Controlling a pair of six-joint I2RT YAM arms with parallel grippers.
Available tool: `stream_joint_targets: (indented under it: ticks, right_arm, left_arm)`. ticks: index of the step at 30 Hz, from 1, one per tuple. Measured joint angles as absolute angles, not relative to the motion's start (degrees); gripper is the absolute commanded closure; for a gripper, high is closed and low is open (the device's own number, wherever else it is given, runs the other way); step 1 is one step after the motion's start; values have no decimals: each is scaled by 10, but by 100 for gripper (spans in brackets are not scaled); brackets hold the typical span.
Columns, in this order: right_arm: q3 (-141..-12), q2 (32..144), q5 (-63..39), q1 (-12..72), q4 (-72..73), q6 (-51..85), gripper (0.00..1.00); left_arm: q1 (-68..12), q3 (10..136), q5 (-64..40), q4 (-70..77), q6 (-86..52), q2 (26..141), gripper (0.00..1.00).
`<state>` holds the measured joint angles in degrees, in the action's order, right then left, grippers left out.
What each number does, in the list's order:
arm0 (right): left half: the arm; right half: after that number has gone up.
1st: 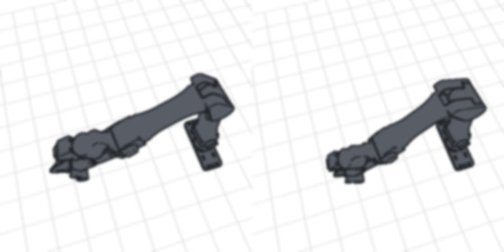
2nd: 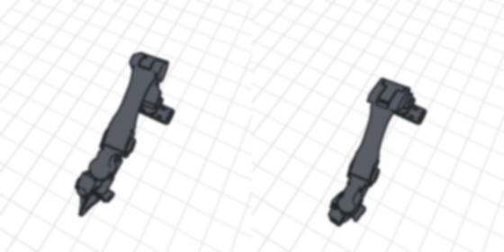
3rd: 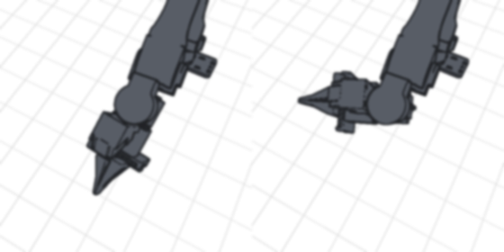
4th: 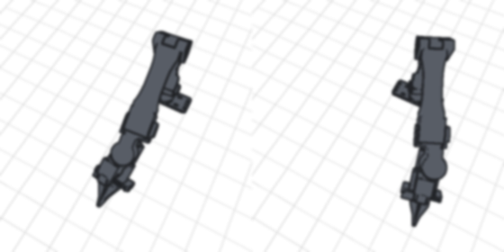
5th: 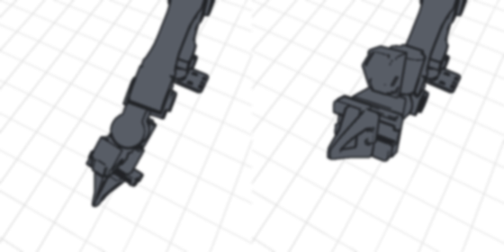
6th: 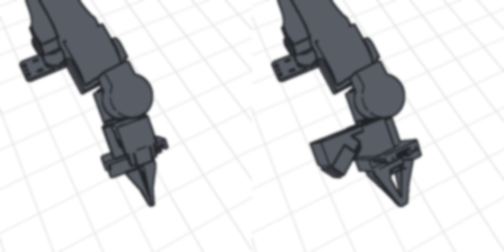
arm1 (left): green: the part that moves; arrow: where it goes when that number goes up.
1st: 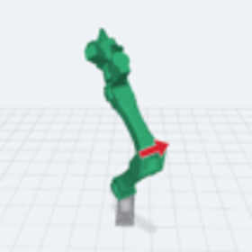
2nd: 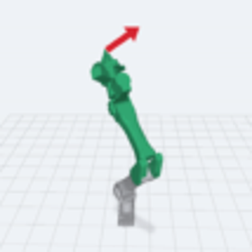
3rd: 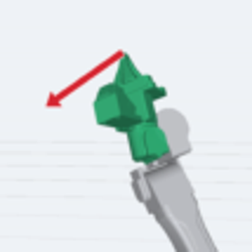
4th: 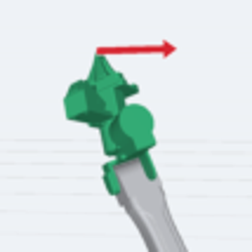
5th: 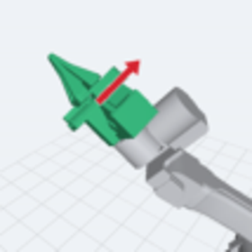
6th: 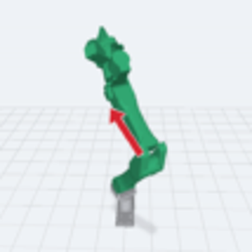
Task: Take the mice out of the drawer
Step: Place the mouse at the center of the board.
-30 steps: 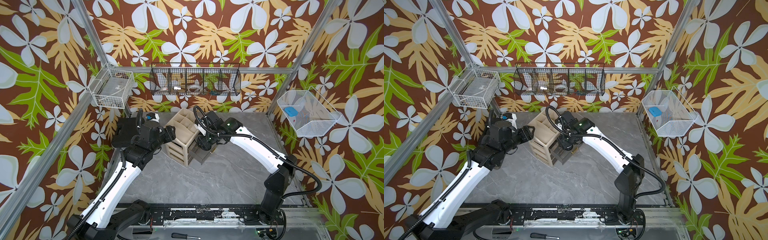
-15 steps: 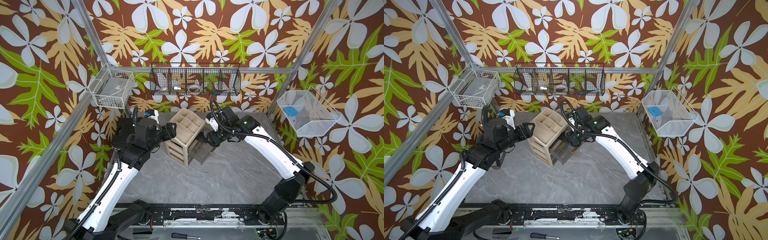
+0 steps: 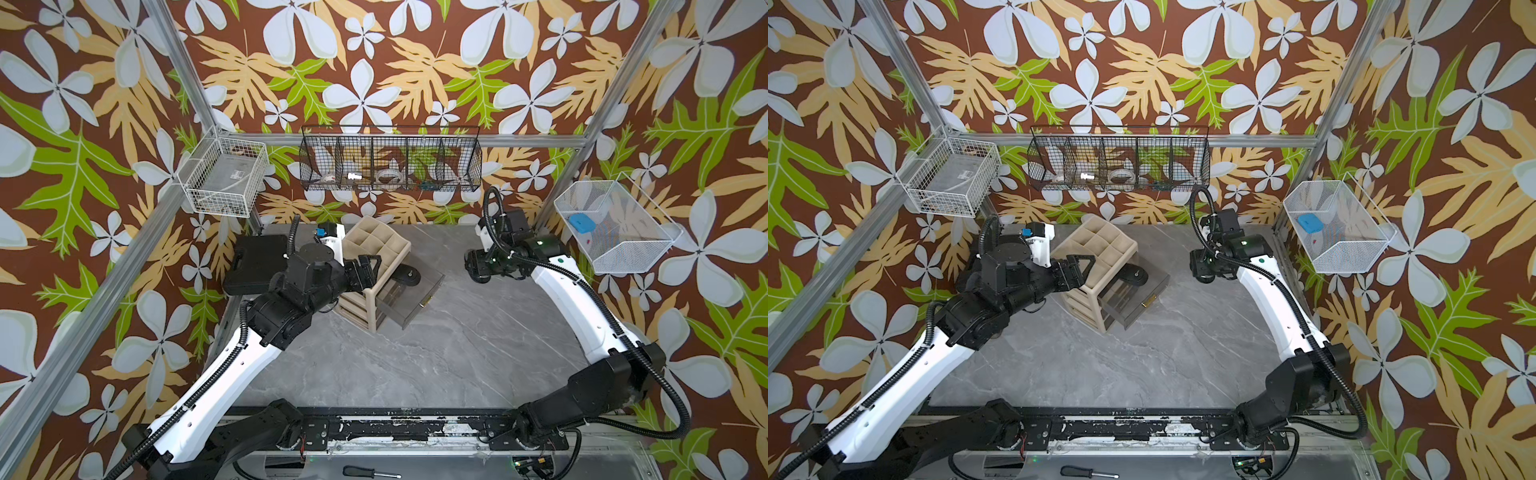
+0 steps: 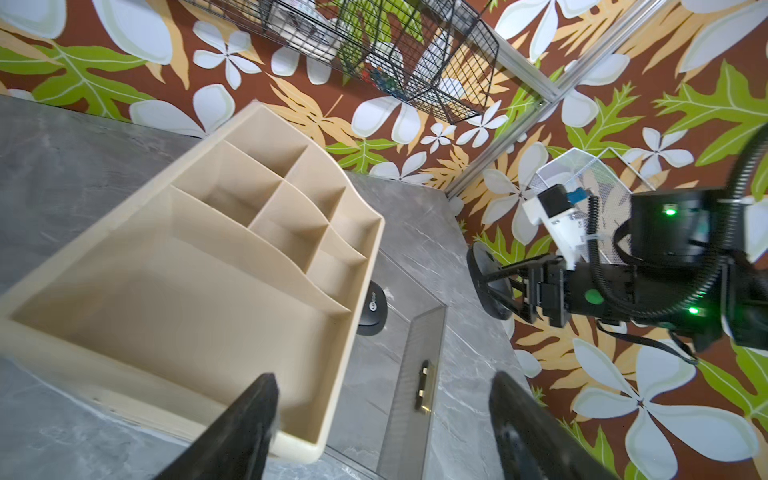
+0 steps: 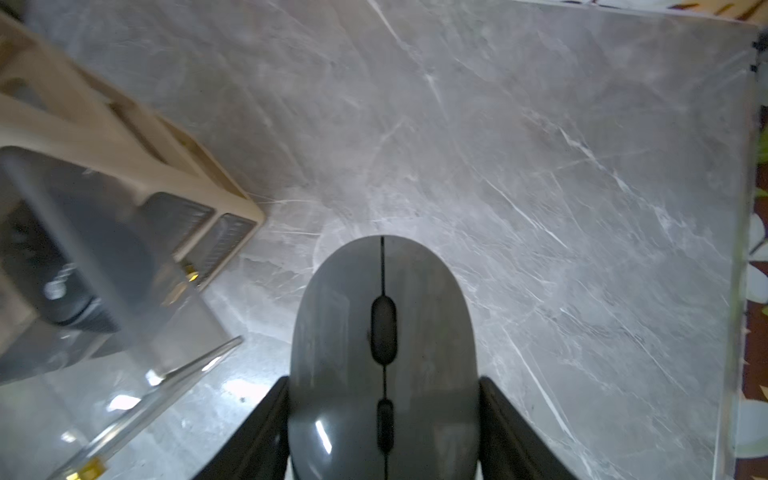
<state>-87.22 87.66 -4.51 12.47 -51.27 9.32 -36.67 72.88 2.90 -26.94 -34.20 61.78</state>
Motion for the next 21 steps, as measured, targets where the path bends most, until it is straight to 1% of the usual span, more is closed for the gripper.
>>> stream_joint_targets:
  ticks: [3,11,14,21]
  right_arm:
    - [-827,893,-37,109,-479,101,38]
    - [-756,978,-1,105,-378,100,38]
    - [-752,1020,13,103,-348,94,38]
    - [-777,1095,0,91,-312,89,37]
  left_arm:
    - [-395,722,39,-259,-347,626,18]
    - [-449,726,58,-232,-359,659,18]
    - [-460,730,61,-226,-361,674,17]
    - [-465,741,69,-222,-363,691,15]
